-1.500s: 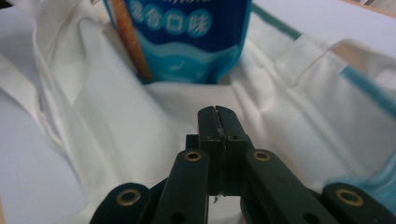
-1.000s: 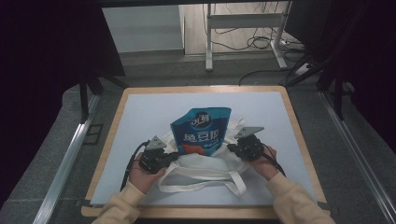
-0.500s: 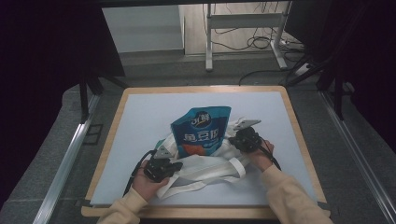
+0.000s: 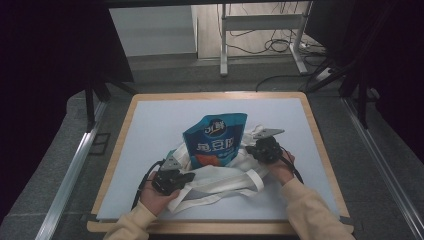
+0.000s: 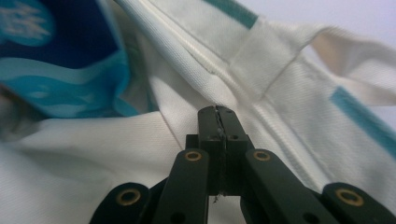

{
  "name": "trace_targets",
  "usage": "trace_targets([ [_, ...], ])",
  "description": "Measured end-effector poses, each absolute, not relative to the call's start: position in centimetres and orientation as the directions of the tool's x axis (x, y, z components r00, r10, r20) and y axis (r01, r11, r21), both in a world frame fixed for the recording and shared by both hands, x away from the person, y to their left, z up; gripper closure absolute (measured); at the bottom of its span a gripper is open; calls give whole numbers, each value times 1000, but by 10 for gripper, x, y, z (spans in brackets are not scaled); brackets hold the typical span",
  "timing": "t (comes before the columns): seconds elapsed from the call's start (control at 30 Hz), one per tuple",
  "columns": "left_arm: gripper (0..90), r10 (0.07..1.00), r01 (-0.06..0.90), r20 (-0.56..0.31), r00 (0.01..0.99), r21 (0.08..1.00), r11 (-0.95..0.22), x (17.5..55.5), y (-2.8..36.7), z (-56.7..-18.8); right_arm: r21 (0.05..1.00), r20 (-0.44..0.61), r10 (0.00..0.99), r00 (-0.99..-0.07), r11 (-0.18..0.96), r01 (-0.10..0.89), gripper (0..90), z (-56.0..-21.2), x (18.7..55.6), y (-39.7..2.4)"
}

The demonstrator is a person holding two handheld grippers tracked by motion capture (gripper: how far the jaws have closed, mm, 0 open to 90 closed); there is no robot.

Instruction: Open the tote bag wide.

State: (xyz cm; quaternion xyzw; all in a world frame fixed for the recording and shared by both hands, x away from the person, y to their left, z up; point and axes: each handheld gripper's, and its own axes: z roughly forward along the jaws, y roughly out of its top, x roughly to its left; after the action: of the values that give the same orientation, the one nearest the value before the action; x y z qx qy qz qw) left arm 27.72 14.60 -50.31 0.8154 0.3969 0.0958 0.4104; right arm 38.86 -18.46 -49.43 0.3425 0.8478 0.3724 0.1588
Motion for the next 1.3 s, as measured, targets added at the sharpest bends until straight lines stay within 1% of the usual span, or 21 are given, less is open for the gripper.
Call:
trace_targets([
  [0.03, 900, 729, 566, -179, 661, 757, -327, 277, 149, -500, 740, -14, 699, -715, 488, 463, 889, -494, 389, -185],
  [0.07, 900, 730, 559, -192, 656, 773, -300, 277, 155, -494, 762, 1, 701, -713, 461, 454, 889, -489, 384, -189],
  [0.23, 900, 740, 543, -194, 644, 798, -263, 272, 165, -485, 795, 17, 704, -710, 422, 437, 889, -477, 372, -202],
  [0.4, 886, 757, 523, -183, 627, 819, -235, 266, 178, -478, 828, 26, 708, -706, 380, 412, 887, -466, 351, -228],
  [0.43, 886, 761, 523, -182, 622, 820, -232, 266, 182, -478, 828, 26, 708, -706, 380, 412, 887, -466, 351, -228],
  [0.47, 870, 766, 524, -184, 616, 822, -224, 265, 185, -478, 836, 25, 708, -705, 372, 403, 863, -466, 344, -237],
  [0.5, 870, 772, 525, -185, 608, 823, -215, 263, 188, -479, 836, 25, 708, -705, 372, 403, 863, -466, 344, -237],
  [0.53, 843, 782, 529, -186, 594, 823, -206, 261, 195, -483, 842, 26, 704, -709, 367, 395, 818, -468, 336, -245],
  [0.57, 822, 782, 529, -186, 594, 823, -206, 261, 195, -483, 842, 26, 704, -709, 367, 395, 818, -468, 336, -245],
  [0.6, 794, 793, 531, -184, 581, 824, -198, 258, 201, -486, 849, 29, 702, -711, 358, 389, 740, -472, 329, -252],
  [0.63, 756, 793, 531, -184, 581, 824, -198, 258, 201, -486, 849, 29, 702, -711, 358, 389, 740, -472, 329, -252],
  [0.67, 726, 802, 532, -180, 569, 825, -192, 256, 204, -488, 857, 34, 708, -705, 343, 385, 665, -473, 323, -260],
  [0.77, 641, 830, 540, -175, 530, 824, -171, 250, 218, -492, 864, 51, 715, -698, 319, 389, 569, -474, 316, -270],
  [0.83, 555, 839, 545, -179, 515, 823, -159, 249, 221, -494, 866, 55, 721, -691, 310, 393, 541, -477, 312, -277],
  [0.87, 529, 852, 556, -179, 492, 818, -149, 247, 228, -497, 865, 56, 725, -687, 308, 396, 523, -479, 310, -280],
  [0.93, 515, 859, 560, -176, 480, 816, -145, 247, 231, -499, 863, 58, 730, -681, 306, 401, 509, -482, 308, -283],
  [0.97, 465, 869, 575, -177, 462, 805, -142, 246, 236, -504, 858, 63, 738, -672, 304, 414, 483, -488, 306, -289],
  [1.0, 435, 869, 575, -177, 462, 805, -142, 246, 236, -504, 854, 61, 744, -666, 306, 420, 472, -491, 306, -292],
  [1.03, 435, 874, 582, -176, 453, 801, -140, 246, 238, -506, 854, 61, 744, -666, 306, 420, 472, -491, 306, -292],
  [1.1, 401, 880, 598, -178, 440, 789, -139, 246, 242, -510, 846, 69, 759, -647, 299, 441, 453, -497, 306, -298],
  [1.3, 367, 881, 600, -173, 440, 787, -144, 247, 242, -511, 834, 72, 763, -642, 307, 459, 433, -503, 308, -300],
])
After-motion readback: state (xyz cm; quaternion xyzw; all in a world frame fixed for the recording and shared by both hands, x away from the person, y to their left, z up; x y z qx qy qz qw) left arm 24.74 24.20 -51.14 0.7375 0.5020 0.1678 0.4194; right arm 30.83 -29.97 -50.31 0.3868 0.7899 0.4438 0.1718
